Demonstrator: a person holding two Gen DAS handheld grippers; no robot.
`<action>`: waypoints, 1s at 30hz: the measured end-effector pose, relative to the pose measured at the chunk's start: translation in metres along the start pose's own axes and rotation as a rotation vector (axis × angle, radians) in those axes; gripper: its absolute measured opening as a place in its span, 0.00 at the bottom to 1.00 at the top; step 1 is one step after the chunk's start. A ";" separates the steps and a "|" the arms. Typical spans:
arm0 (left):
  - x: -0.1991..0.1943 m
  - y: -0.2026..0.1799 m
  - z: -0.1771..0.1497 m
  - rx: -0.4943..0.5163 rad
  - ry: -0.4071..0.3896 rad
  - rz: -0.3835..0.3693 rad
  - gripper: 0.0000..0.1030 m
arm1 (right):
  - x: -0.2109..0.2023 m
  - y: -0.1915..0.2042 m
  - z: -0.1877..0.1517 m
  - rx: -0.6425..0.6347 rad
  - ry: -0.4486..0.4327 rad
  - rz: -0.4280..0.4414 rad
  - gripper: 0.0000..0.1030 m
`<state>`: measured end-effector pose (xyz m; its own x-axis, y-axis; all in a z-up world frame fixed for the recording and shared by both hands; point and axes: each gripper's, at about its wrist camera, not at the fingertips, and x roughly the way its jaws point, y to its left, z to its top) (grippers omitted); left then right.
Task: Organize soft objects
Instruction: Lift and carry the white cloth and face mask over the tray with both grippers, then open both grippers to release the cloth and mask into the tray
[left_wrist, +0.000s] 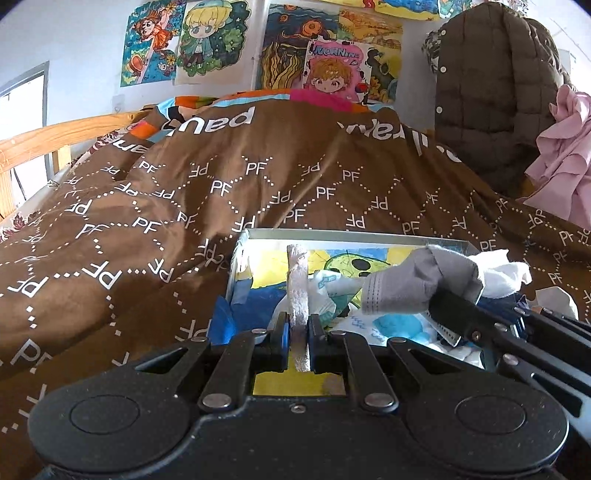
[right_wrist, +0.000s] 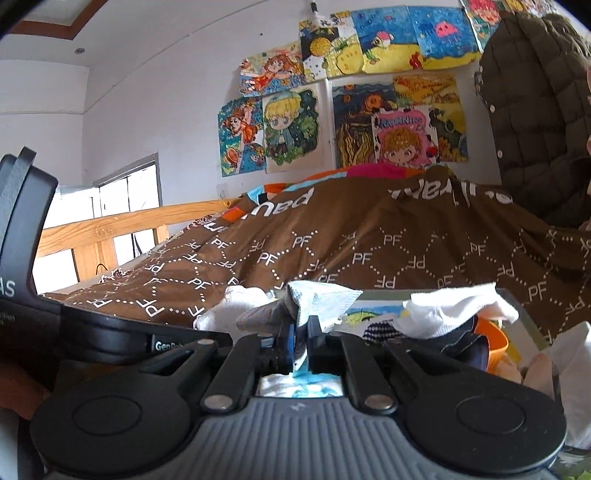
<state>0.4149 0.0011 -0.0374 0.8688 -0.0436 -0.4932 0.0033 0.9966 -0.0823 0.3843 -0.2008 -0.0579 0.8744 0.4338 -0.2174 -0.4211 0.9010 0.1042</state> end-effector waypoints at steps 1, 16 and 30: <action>0.002 -0.001 0.000 0.003 0.006 0.003 0.10 | 0.001 -0.002 0.000 0.009 0.004 0.001 0.07; 0.030 -0.009 -0.002 -0.041 0.077 -0.005 0.10 | 0.015 -0.021 -0.007 0.093 0.067 0.001 0.09; 0.032 0.000 -0.003 -0.100 0.091 0.008 0.14 | 0.014 -0.018 -0.007 0.094 0.074 -0.009 0.27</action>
<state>0.4418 -0.0002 -0.0557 0.8202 -0.0466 -0.5702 -0.0565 0.9852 -0.1618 0.4026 -0.2115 -0.0693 0.8564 0.4278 -0.2891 -0.3860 0.9023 0.1918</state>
